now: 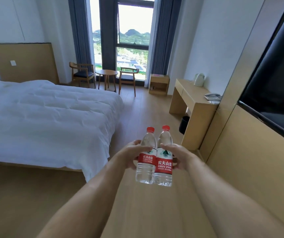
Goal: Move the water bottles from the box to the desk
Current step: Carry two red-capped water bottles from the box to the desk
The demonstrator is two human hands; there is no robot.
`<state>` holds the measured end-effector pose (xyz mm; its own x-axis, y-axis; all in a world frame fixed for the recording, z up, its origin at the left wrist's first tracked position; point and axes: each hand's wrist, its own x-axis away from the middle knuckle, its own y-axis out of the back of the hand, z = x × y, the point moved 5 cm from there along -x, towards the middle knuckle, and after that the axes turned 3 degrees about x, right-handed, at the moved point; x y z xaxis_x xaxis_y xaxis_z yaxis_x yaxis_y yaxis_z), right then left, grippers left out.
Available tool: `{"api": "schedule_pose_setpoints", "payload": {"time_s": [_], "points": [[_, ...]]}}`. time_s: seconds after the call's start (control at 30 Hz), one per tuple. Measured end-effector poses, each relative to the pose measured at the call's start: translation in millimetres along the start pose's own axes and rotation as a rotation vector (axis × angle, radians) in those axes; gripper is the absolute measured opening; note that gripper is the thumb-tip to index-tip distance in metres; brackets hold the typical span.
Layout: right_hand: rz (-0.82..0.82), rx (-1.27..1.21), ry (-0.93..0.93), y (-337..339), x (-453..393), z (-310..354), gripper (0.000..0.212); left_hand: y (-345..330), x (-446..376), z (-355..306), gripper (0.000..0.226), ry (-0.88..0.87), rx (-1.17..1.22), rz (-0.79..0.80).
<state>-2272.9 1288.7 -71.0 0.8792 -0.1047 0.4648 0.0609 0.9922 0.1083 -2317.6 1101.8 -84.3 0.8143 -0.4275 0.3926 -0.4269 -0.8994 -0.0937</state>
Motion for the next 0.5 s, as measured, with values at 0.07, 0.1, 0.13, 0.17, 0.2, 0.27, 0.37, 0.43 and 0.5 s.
{"api": "schedule_pose_setpoints", "payload": {"time_s": [0.07, 0.1, 0.13, 0.17, 0.2, 0.27, 0.37, 0.43, 0.5], "points": [[-0.013, 0.000, 0.008, 1.0, -29.8, 20.9, 0.051, 12.0, -33.8, -21.8, 0.064, -0.009, -0.016, 0.026], [-0.027, -0.002, 0.015, 3.1, -44.4, 31.6, 0.051, 16.5, -49.8, -32.9, 0.064, -0.014, -0.017, 0.039], [-0.045, -0.011, 0.015, 6.4, -58.2, 41.3, 0.051, 20.0, -64.4, -43.0, 0.063, -0.014, -0.017, 0.051], [-0.062, -0.020, 0.012, 9.8, -69.6, 49.0, 0.051, 21.9, -76.6, -51.3, 0.062, -0.007, -0.014, 0.064], [-0.072, -0.023, 0.011, 12.7, -81.0, 55.5, 0.051, 22.9, -88.9, -58.0, 0.062, 0.000, -0.007, 0.076], [-0.087, -0.028, 0.013, 20.4, -106.1, 66.8, 0.050, 25.0, -116.1, -69.6, 0.062, 0.001, 0.001, 0.091], [-0.109, -0.047, 0.006, 33.5, -142.9, 79.6, 0.051, 27.4, -156.4, -84.2, 0.061, 0.009, 0.005, 0.108], [-0.115, -0.053, 0.000, 43.5, -168.8, 85.2, 0.053, 26.7, -184.5, -91.5, 0.061, 0.020, 0.004, 0.113], [-0.116, -0.059, -0.001, 55.6, -196.8, 90.7, 0.055, 26.5, -213.1, -99.3, 0.062, 0.035, 0.012, 0.111]]}}
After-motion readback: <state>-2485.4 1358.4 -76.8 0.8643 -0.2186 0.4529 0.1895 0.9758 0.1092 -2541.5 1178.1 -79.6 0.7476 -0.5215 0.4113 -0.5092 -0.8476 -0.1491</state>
